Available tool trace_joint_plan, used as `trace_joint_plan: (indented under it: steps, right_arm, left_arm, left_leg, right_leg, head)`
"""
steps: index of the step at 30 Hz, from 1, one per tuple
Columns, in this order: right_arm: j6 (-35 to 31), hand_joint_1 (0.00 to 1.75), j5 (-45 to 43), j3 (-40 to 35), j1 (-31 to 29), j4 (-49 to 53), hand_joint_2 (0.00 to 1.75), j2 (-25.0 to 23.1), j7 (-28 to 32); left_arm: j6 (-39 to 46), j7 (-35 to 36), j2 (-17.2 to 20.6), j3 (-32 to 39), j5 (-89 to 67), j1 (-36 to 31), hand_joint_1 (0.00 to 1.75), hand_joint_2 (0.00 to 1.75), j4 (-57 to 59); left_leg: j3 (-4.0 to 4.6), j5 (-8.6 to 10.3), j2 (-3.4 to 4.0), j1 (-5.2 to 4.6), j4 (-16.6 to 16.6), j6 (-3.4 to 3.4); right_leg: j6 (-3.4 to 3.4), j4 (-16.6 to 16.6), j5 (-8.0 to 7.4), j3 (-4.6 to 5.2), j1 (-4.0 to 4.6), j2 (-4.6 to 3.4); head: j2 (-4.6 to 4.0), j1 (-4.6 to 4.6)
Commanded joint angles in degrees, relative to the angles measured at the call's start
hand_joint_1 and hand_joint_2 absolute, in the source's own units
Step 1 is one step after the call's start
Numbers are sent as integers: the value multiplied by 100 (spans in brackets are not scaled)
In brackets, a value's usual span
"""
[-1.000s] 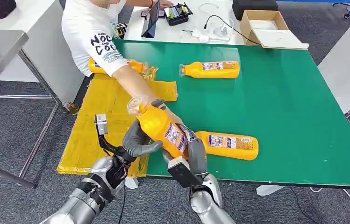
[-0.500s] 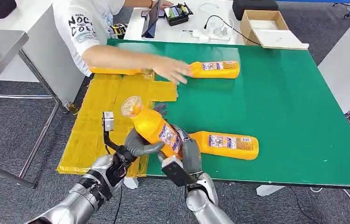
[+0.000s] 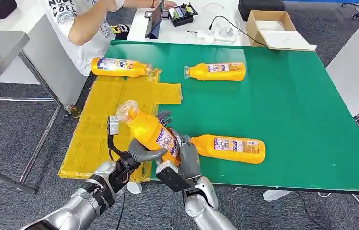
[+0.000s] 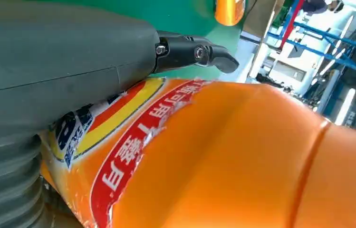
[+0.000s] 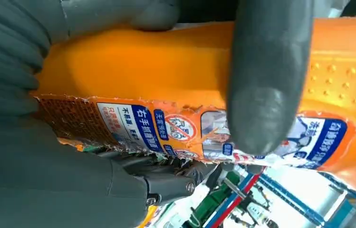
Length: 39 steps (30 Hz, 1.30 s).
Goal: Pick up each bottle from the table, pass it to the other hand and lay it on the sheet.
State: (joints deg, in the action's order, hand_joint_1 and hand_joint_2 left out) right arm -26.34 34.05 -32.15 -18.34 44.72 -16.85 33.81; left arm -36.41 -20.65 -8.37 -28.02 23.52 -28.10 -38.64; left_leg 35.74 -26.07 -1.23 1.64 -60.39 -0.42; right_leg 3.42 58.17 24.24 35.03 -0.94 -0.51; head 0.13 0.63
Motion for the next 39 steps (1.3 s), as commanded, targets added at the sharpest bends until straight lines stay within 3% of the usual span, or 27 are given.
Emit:
trace_joint_plan:
  steps: [1, 8, 17, 27, 31, 32, 33, 34, 39]
  right_arm:
    - [90, 175, 62, -417, -180, -658, 175, 34, -5]
    - [143, 175, 71, -471, -208, -819, 175, 30, -108]
    - [119, 175, 85, -452, -232, -830, 175, 35, -349]
    - [184, 175, 99, -465, -272, -877, 175, 13, -383]
    - [231, 175, 110, -482, -322, -948, 175, -8, -375]
    - [235, 175, 113, -486, -343, -976, 175, -18, -375]
    - [246, 175, 112, -491, -372, -1010, 175, -27, -360]
    - [250, 175, 110, -490, -386, -1027, 175, -33, -358]
    - [253, 175, 109, -489, -393, -1029, 175, -34, -358]
  left_arm:
    - [-28, 26, 80, -200, 8, -326, 0, 175, 351]
    - [123, -27, 30, -47, 152, -238, 0, 175, 153]
    - [1419, -352, -77, -31, -1022, -205, 0, 175, -218]
    - [1194, -353, -122, 87, -1073, -138, 0, 175, -202]
    - [701, -282, -143, 186, -880, -118, 0, 175, -142]
    - [565, -283, -128, 177, -820, -108, 14, 175, -126]
    - [365, -234, -120, 169, -689, -113, 42, 175, -74]
    - [252, -220, -114, 162, -615, -109, 106, 175, -51]
    - [251, -220, -111, 161, -612, -104, 106, 175, -44]
  left_leg:
    - [-22, -1, 7, -2, 11, 11]
    - [-25, -1, 7, 0, 13, 12]
    - [-28, 0, 8, -2, 15, 16]
    - [-21, 0, 5, 0, 9, 11]
    - [-30, 0, 13, -2, 15, 15]
    - [-13, 0, 7, -1, 4, 9]
    - [-23, 0, 9, -2, 11, 13]
    - [-27, 0, 13, -2, 13, 14]
    - [-16, 0, 8, -2, 7, 11]
  right_leg:
    - [-12, -10, 2, -22, 3, 6]
    - [-14, -13, 1, -25, 5, 7]
    - [-17, -14, 2, -29, 4, 11]
    - [-13, -9, 3, -21, 4, 9]
    - [-16, -14, 1, -28, 4, 5]
    - [-10, -4, 2, -12, 3, 4]
    - [-14, -10, 2, -22, 3, 6]
    - [-15, -12, 1, -24, 4, 4]
    - [-11, -6, 2, -15, 2, 4]
  head:
    - [0, 0]
    - [0, 0]
    - [0, 0]
    - [0, 0]
    - [0, 0]
    - [0, 2]
    - [0, 0]
    - [0, 0]
    - [0, 0]
